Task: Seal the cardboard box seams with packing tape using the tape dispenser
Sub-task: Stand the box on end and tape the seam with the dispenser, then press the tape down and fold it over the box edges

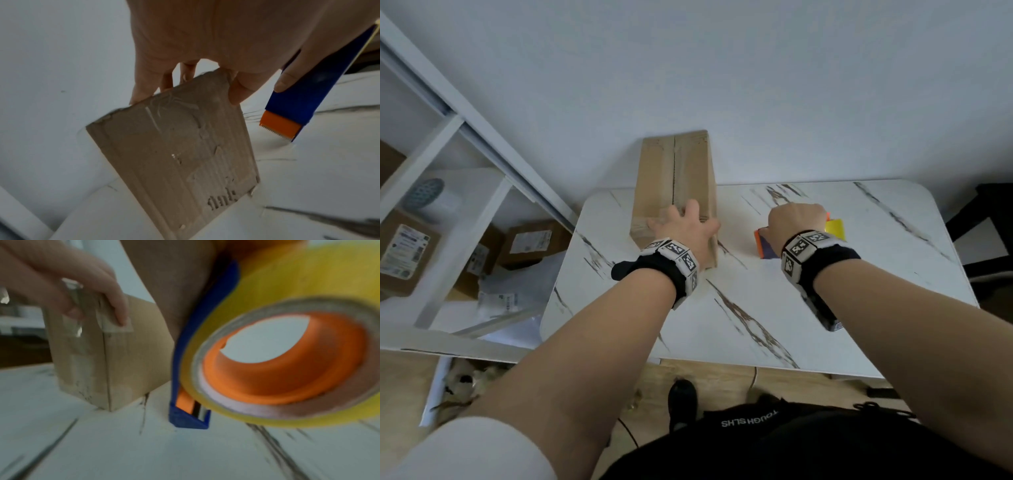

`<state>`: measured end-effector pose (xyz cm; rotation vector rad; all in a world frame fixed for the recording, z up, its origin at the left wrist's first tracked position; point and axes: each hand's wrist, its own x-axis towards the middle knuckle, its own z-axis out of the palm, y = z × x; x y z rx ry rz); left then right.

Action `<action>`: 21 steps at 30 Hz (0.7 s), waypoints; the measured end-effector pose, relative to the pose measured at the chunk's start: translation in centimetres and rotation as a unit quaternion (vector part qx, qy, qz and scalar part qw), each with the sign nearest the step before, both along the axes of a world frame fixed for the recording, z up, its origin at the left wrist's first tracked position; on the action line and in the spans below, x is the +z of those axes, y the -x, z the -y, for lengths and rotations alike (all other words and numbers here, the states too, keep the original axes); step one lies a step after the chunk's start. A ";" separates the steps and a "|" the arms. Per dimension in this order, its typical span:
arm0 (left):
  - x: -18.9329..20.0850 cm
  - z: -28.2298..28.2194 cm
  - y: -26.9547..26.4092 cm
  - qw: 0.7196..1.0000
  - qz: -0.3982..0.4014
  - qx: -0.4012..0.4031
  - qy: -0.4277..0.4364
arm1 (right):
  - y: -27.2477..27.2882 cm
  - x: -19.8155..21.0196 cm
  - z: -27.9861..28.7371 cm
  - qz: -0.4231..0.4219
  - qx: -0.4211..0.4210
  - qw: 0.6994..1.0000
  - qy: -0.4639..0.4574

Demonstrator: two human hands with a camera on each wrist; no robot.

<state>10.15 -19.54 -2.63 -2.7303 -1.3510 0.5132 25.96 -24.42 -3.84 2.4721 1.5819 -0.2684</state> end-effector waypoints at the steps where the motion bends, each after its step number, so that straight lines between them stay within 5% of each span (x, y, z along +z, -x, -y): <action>1: 0.0 -0.1 -0.1 1.000 -0.002 0.000 -0.002 | -0.2 -0.2 -0.1 0.000 -0.006 1.000 0.007; 21: 1.2 -2.6 4.2 0.986 0.143 -0.042 0.076 | 3.5 -3.8 1.7 -0.118 -0.128 0.985 -0.002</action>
